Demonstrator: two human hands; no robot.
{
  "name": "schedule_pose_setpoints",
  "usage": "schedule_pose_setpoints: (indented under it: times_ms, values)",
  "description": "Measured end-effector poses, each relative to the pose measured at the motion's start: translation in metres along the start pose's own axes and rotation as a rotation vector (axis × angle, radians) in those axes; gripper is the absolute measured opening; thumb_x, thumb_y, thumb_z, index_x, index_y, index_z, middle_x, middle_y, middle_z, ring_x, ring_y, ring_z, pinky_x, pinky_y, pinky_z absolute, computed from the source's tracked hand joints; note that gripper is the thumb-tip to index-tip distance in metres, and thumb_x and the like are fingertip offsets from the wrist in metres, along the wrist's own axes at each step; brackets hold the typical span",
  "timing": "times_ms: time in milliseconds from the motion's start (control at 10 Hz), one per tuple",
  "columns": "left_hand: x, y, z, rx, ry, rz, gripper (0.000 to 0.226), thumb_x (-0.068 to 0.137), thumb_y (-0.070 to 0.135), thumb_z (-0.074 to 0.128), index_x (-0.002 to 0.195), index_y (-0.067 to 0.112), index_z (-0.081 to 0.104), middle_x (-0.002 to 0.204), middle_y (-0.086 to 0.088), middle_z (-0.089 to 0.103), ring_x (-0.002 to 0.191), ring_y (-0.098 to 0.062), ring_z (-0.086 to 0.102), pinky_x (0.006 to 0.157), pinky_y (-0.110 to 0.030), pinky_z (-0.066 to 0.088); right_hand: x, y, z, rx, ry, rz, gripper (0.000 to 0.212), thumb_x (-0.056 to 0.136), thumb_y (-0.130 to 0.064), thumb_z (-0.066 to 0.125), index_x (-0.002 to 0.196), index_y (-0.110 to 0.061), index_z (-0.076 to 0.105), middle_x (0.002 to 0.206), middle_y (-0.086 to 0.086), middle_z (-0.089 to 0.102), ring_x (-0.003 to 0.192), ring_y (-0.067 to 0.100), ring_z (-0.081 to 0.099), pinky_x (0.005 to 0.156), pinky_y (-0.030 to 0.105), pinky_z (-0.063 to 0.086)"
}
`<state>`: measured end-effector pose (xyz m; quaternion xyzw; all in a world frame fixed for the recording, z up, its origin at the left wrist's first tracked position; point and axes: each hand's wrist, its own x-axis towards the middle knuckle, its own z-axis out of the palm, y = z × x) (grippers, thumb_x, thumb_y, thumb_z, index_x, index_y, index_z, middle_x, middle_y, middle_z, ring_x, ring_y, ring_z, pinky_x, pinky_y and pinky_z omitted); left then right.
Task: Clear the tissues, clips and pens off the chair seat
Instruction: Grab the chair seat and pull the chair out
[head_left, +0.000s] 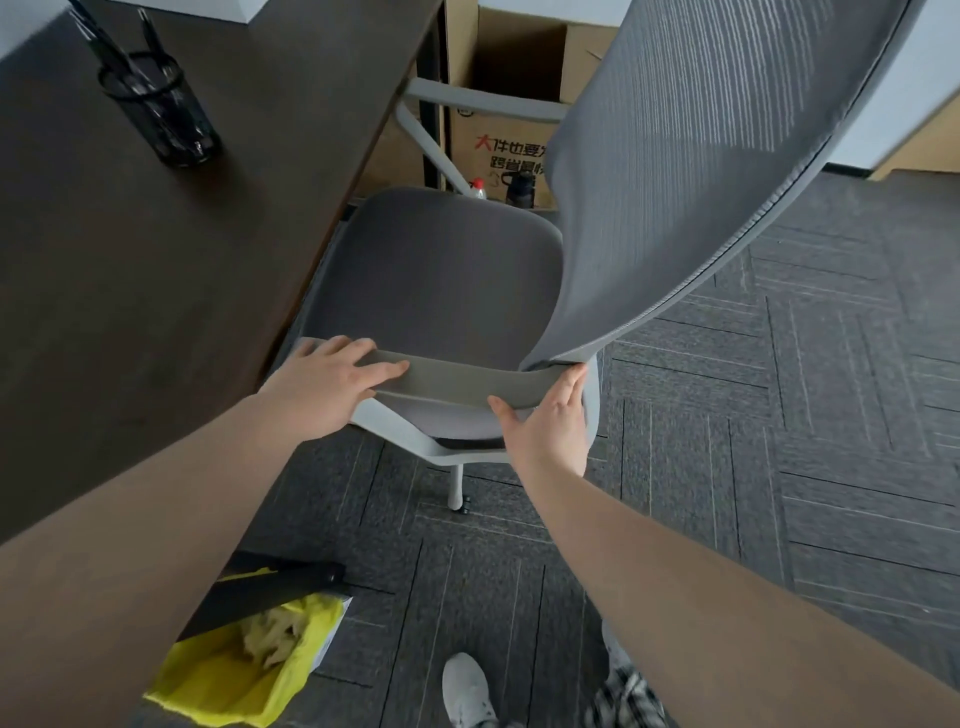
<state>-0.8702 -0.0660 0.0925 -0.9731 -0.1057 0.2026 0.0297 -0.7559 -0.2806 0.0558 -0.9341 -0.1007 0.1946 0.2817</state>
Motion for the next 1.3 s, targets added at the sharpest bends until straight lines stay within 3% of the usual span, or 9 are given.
schedule_pose_setpoints:
  times_ms: [200, 400, 600, 900, 1100, 1200, 1300]
  values:
    - [-0.002, -0.004, 0.005, -0.048, 0.009, -0.046, 0.05, 0.101, 0.03, 0.033, 0.147, 0.039, 0.018, 0.155, -0.006, 0.022, 0.144, -0.03, 0.018, 0.114, -0.052, 0.025, -0.004, -0.005, 0.008, -0.008, 0.006, -0.019, 0.113, 0.082, -0.057, 0.06, 0.15, -0.007, -0.015, 0.162, 0.003, -0.004, 0.146, 0.026, 0.021, 0.114, 0.043, 0.032]
    - [-0.006, 0.009, -0.003, -0.105, -0.032, -0.097, 0.052, 0.099, 0.036, 0.035, 0.148, 0.037, 0.016, 0.159, -0.007, 0.013, 0.147, -0.031, 0.011, 0.117, -0.051, 0.022, -0.002, 0.001, -0.001, -0.102, -0.072, -0.018, 0.11, 0.084, -0.058, 0.057, 0.149, -0.009, -0.017, 0.162, 0.005, 0.005, 0.141, 0.026, 0.035, 0.103, 0.046, 0.045]
    - [-0.019, 0.021, -0.017, -0.086, -0.077, -0.077, 0.058, 0.098, 0.044, 0.034, 0.15, 0.035, 0.009, 0.161, -0.005, 0.007, 0.148, -0.026, 0.01, 0.117, -0.051, 0.022, -0.002, 0.0, -0.018, -0.159, -0.169, -0.032, 0.105, 0.087, -0.051, 0.057, 0.149, -0.008, -0.016, 0.163, 0.0, -0.004, 0.141, 0.026, 0.035, 0.103, 0.048, 0.045]
    - [-0.029, 0.029, -0.036, -0.109, -0.091, -0.077, 0.058, 0.098, 0.044, 0.034, 0.15, 0.034, 0.01, 0.161, -0.004, 0.008, 0.148, -0.025, 0.011, 0.117, -0.049, 0.023, -0.012, -0.002, -0.039, -0.228, -0.261, -0.083, 0.088, 0.093, -0.043, 0.052, 0.152, -0.01, -0.004, 0.163, 0.001, 0.002, 0.147, 0.023, 0.021, 0.113, 0.045, 0.033]
    - [-0.038, 0.032, -0.047, -0.119, -0.102, -0.08, 0.057, 0.099, 0.043, 0.035, 0.15, 0.034, 0.011, 0.161, -0.004, 0.007, 0.148, -0.024, 0.01, 0.118, -0.047, 0.021, -0.015, -0.013, -0.062, -0.3, -0.301, -0.183, 0.074, 0.094, -0.038, 0.051, 0.151, -0.013, 0.011, 0.159, 0.001, 0.016, 0.142, 0.024, 0.027, 0.108, 0.047, 0.038]
    - [-0.044, 0.033, -0.052, -0.134, -0.118, -0.083, 0.057, 0.099, 0.042, 0.034, 0.15, 0.033, 0.012, 0.161, -0.004, 0.007, 0.148, -0.025, 0.009, 0.118, -0.048, 0.021, -0.018, -0.016, -0.074, -0.351, -0.349, -0.21, 0.057, 0.094, -0.034, 0.051, 0.142, -0.013, 0.031, 0.14, 0.003, 0.038, 0.12, 0.028, 0.048, 0.092, 0.044, 0.048]
    - [-0.049, 0.034, -0.063, -0.15, -0.108, -0.083, 0.057, 0.099, 0.041, 0.035, 0.15, 0.032, 0.012, 0.161, -0.004, 0.008, 0.148, -0.025, 0.011, 0.118, -0.047, 0.021, -0.029, -0.023, -0.093, -0.37, -0.43, -0.226, 0.04, 0.095, -0.029, 0.05, 0.13, -0.009, 0.044, 0.115, 0.007, 0.053, 0.085, 0.025, 0.057, 0.073, 0.036, 0.051]
